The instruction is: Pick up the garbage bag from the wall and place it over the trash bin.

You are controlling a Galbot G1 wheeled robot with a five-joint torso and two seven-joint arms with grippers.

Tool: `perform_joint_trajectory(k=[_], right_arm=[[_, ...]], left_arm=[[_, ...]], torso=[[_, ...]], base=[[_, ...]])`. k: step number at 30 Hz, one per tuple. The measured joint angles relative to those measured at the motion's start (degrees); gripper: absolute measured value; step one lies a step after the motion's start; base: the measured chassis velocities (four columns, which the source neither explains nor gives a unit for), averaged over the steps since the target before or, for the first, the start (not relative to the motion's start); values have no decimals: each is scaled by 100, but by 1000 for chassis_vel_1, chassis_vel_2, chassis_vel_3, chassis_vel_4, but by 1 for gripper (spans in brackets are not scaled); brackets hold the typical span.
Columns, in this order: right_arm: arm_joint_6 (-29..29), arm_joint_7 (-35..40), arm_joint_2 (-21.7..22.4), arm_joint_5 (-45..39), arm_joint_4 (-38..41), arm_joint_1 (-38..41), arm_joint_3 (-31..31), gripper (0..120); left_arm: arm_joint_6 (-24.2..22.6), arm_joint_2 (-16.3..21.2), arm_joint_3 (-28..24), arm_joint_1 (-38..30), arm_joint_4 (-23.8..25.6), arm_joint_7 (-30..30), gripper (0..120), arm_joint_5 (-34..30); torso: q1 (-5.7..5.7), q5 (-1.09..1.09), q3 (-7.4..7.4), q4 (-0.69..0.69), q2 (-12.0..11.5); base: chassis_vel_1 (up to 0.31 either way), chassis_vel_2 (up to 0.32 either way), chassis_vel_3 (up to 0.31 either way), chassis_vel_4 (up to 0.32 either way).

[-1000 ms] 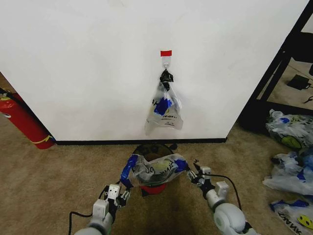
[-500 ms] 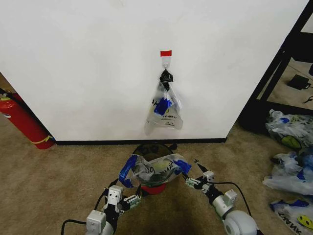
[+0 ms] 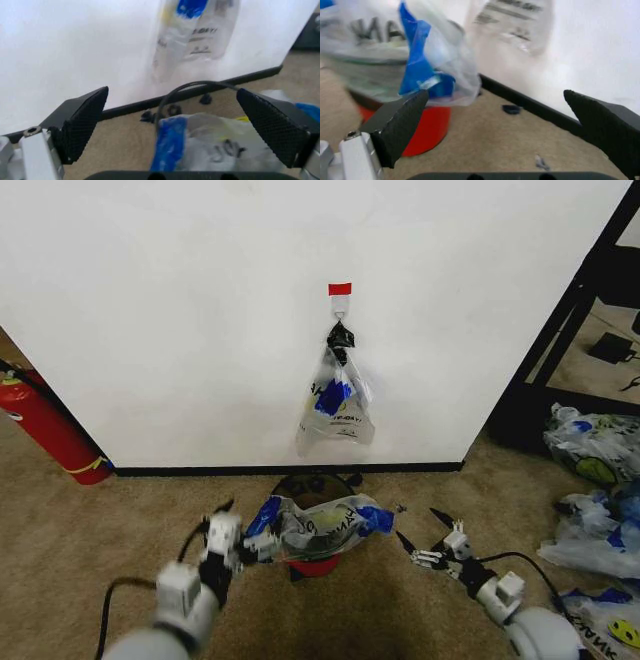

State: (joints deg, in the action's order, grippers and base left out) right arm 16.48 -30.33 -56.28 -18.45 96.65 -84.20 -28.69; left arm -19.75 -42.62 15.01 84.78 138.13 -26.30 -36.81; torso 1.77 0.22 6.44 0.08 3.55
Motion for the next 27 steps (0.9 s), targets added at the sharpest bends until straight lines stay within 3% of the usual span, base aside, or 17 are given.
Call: perform_joint_trajectory(k=[1,2,4,5,9,11,13,17,18,21,27], right_arm=[[37,-192,41,-44,-43,28,0,100],[82,-324,61,-78,-64,21,-25,100],[147,-474,74,-134,-82,-25,-103,100],[188,-556,88,-226,-79,-73,-171,100],[207,-562,0,-492,194,-380,-471,100],[207,-556,-25,-514,259,-446,-524,100],[185,-488,-128,-609,534,-741,-666,100],[99,-397,-226,-668,982,-1191,-867,100],[99,-397,-226,-668,982,-1191,-867,100],[-7,-311,-250,-716,1282,-1488,-1004,100],[-123,-234,-282,-771,1525,-1683,-1170,100]], left_arm=[[-80,40,-2,-136,-84,64,100,-130],[-126,65,-31,-238,-141,97,100,-213],[-267,140,-170,-587,-343,167,100,-484],[-392,195,-286,-896,-536,230,100,-743],[-922,286,-1270,-2644,-1461,336,100,-1768],[-1006,269,-1463,-2964,-1621,346,100,-1904],[-1362,96,-2215,-4168,-2251,445,100,-2329],[-1815,-236,-3419,-5465,-3233,696,100,-2603],[-1815,-236,-3419,-5465,-3233,696,100,-2603],[-2054,-487,-3921,-5892,-3860,723,100,-2785],[-2108,-905,-4217,-6211,-4703,826,100,-2755]], torso=[[0,-2,0,-11,0],[0,-3,0,-11,0],[0,0,0,-8,0],[0,2,0,1,0],[0,2,0,1,0],[0,2,0,2,0],[1,0,0,2,0],[1,0,0,3,0],[1,0,0,3,0],[1,0,0,-2,0],[0,0,0,0,-1]], base=[[0,0,0,0],[0,0,0,0],[0,0,0,0],[0,0,0,0],[0,0,0,0],[0,0,0,0],[0,0,0,0],[0,0,0,0],[0,0,0,0],[0,0,0,0],[0,0,0,0]])
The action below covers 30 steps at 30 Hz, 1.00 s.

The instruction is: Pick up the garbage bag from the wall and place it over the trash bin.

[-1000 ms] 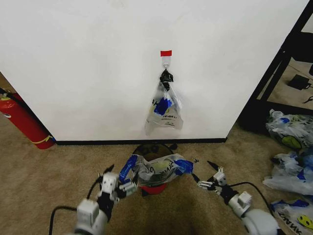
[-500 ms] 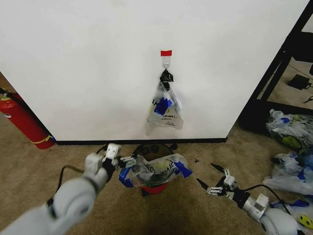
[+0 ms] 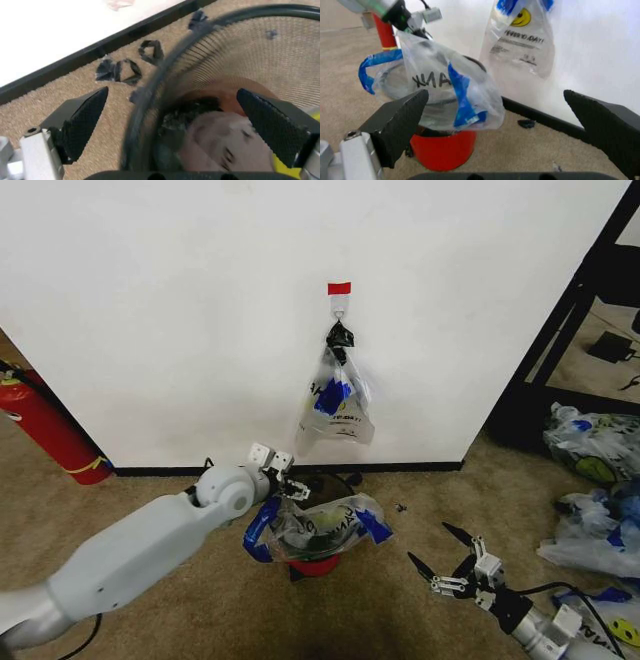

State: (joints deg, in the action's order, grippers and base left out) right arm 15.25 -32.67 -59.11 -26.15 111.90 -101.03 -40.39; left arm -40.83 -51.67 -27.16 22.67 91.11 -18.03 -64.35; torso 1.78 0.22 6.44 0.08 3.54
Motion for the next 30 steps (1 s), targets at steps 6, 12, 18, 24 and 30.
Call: perform_joint_trajectory(k=[6,12,18,24,30], right_arm=[[-215,85,-32,-214,192,-27,-55,100],[-317,114,-34,-281,226,8,48,100],[-356,195,-40,-367,191,52,69,100],[-362,301,-31,-376,141,104,111,100],[-364,383,-32,-358,59,195,240,100]], left_arm=[[99,-139,-596,-680,-481,329,97,230],[58,-136,-1408,-1198,-650,711,83,261],[-17,-313,-1705,-1319,-900,905,59,286],[-120,-376,-1781,-1431,-989,1194,39,282],[-139,-450,-1656,-1398,-1070,1017,17,62]], torso=[[0,-1,0,-1,0],[0,-1,0,-1,0],[-1,-2,-1,-1,0],[-1,-2,-1,-2,0],[-1,0,-1,2,0]], base=[[0,0,0,0],[0,0,0,0],[0,0,0,0],[0,0,0,0],[0,0,0,0]])
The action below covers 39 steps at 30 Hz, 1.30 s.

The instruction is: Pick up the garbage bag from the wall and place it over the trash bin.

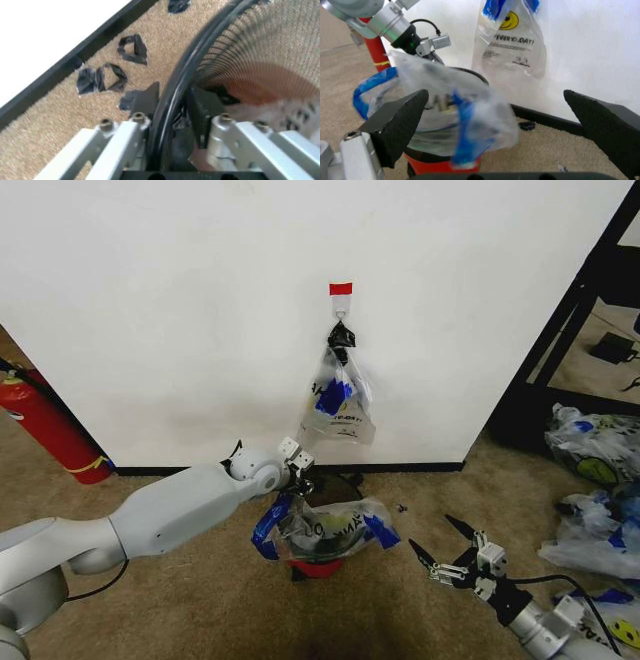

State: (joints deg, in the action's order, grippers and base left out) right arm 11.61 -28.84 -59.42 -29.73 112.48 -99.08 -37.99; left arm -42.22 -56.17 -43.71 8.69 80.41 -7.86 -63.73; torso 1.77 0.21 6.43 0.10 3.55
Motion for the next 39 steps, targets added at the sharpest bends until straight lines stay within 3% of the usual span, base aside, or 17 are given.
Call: perform_joint_trajectory(k=[7,10,12,16,18,21,25,28,32,39], right_arm=[[-4,31,33,12,-84,106,125,100],[-15,44,36,24,-133,214,227,100],[-19,44,35,29,-143,239,247,100],[-42,55,54,38,-208,367,329,100],[-51,65,62,36,-222,393,343,100],[-100,157,95,-4,-234,488,411,100],[-243,530,145,-181,-182,575,521,100],[-342,758,169,-196,-153,606,561,100],[-553,1200,188,-98,-33,630,630,100],[-664,1398,149,-17,35,605,636,100]], left_arm=[[-9,263,487,292,284,-749,1,-566],[-7,493,1188,770,740,-1491,0,-1067],[-7,528,1372,917,849,-1709,0,-1213],[-2,808,2244,1813,1553,-2738,0,-1932],[-2,865,2466,2025,1701,-2897,0,-2038],[41,920,3448,2827,2139,-3497,0,-2307],[418,634,4311,3833,2582,-4007,0,-2302],[634,385,4529,4138,2742,-4211,0,-2153],[991,-133,4625,4404,2800,-4333,0,-1576],[1350,-426,4537,4626,2806,-4362,0,-962]], torso=[[0,2,1,-1,0],[0,-1,1,-4,0],[0,1,1,-4,0],[0,2,1,-1,0],[0,2,1,-3,0],[0,1,0,-4,0],[0,3,0,-4,-1],[0,0,0,-2,0],[0,1,0,0,0],[0,0,0,-2,0]], base=[[0,0,0,0],[0,0,0,0],[0,0,0,0],[0,0,0,0],[0,0,0,0],[0,0,0,0],[0,0,0,0],[0,0,0,0],[0,0,0,0],[0,0,0,0]])
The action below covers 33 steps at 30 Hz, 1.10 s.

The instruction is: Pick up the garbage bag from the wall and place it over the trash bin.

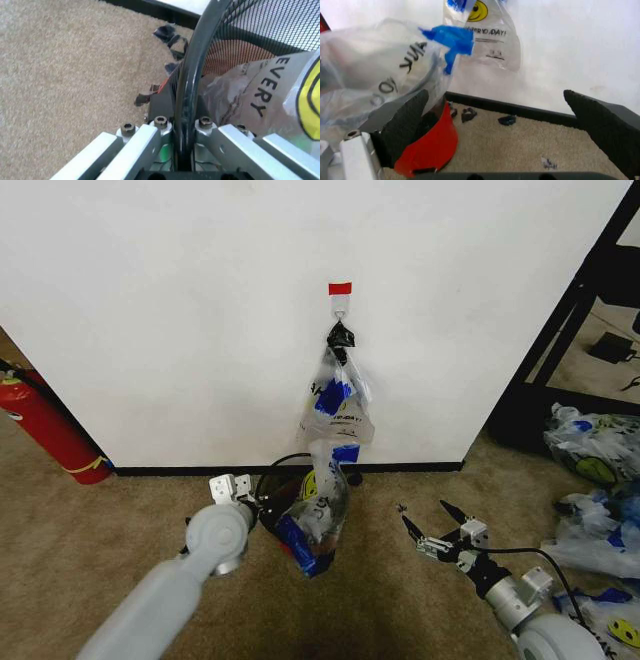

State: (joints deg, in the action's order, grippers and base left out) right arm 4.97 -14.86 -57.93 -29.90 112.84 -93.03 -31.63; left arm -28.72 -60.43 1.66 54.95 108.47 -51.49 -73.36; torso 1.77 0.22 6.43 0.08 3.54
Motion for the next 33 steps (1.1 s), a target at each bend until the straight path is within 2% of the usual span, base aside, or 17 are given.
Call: perform_joint_trajectory(k=[11,19,21,23,25,31,33], right_arm=[[-55,50,-80,51,-18,14,31,100],[-41,42,-87,77,-6,-86,-8,100],[-39,41,-87,77,-5,-93,-14,100],[-38,38,-85,79,-4,-91,-15,100],[-38,38,-85,81,-4,-85,-15,100],[-37,32,-105,99,-15,22,23,100],[-37,30,-108,102,-19,27,26,100]], left_arm=[[33,-7,-147,241,-91,-22,0,244],[-13,-62,-202,175,-255,1,1,196],[-47,-18,-191,177,-227,10,5,192],[-122,50,-176,191,-169,50,17,176],[-139,67,-169,196,-157,59,20,174],[-301,273,5,277,144,198,46,185],[-329,310,30,285,204,228,49,205]], torso=[[0,0,0,-3,0],[-1,-1,-1,1,1],[0,0,0,2,1],[0,1,1,1,0],[0,2,1,2,0],[0,1,1,0,0],[0,1,1,0,0]], base=[[0,0,0,0],[0,0,0,0],[0,0,0,0],[0,0,0,0],[0,0,0,0],[0,0,0,0],[0,0,0,0]])
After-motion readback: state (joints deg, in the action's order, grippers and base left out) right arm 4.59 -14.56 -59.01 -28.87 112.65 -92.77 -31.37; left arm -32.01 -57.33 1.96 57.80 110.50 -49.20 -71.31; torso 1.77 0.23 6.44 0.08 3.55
